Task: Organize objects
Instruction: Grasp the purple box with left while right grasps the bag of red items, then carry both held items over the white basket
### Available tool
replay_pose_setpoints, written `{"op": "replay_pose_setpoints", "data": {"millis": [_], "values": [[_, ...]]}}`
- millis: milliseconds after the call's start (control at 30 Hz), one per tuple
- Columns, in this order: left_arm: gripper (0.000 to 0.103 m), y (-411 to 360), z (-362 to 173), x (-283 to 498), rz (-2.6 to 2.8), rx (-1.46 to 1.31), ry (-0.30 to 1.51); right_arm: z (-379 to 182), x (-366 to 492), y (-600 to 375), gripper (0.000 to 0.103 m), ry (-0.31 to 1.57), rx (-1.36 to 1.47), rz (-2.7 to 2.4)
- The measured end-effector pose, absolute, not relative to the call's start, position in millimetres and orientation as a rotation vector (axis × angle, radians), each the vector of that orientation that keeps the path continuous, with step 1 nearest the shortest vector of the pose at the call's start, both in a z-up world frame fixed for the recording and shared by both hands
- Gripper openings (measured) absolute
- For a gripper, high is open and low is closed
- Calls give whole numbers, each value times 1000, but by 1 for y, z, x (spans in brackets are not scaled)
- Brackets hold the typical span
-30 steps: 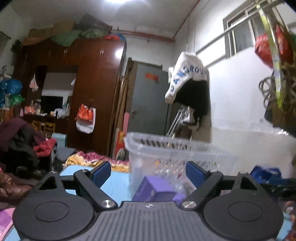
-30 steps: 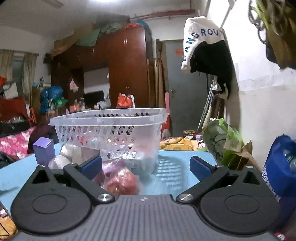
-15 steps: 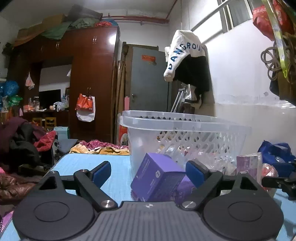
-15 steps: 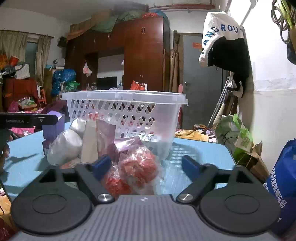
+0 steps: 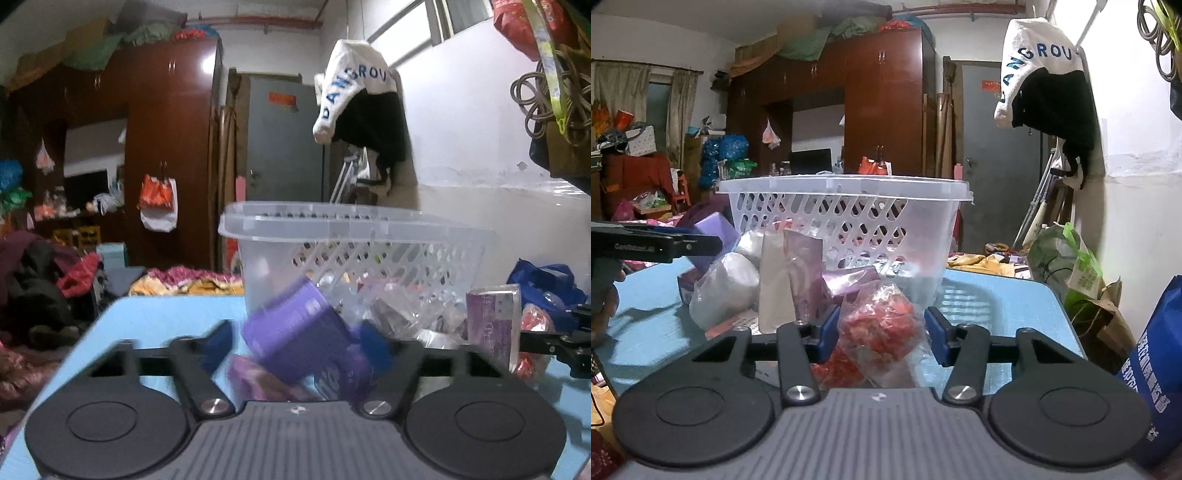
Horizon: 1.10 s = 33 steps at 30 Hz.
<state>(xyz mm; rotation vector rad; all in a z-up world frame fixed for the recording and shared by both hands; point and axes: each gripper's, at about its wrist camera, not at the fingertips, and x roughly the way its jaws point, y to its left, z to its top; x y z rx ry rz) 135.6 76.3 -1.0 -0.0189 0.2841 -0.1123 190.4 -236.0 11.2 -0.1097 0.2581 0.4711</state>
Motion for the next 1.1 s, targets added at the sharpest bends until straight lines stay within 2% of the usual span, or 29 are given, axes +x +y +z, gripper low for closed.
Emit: {"op": "replay_pose_setpoints", "data": {"millis": [500,700,967,1100], "values": [[67,88,-1,105,-149,-70,165,22,177,-238,52,191,-64,489],[67,84,32,91,-197,-83,77,51,173,-229,52,138,-67,505],[67,72,87,136,-223,-100,83,113,209,-207,52,98,-81,519],[67,58,99,180,-171,-56,174,135,249,-195,52,131,-42,573]]}}
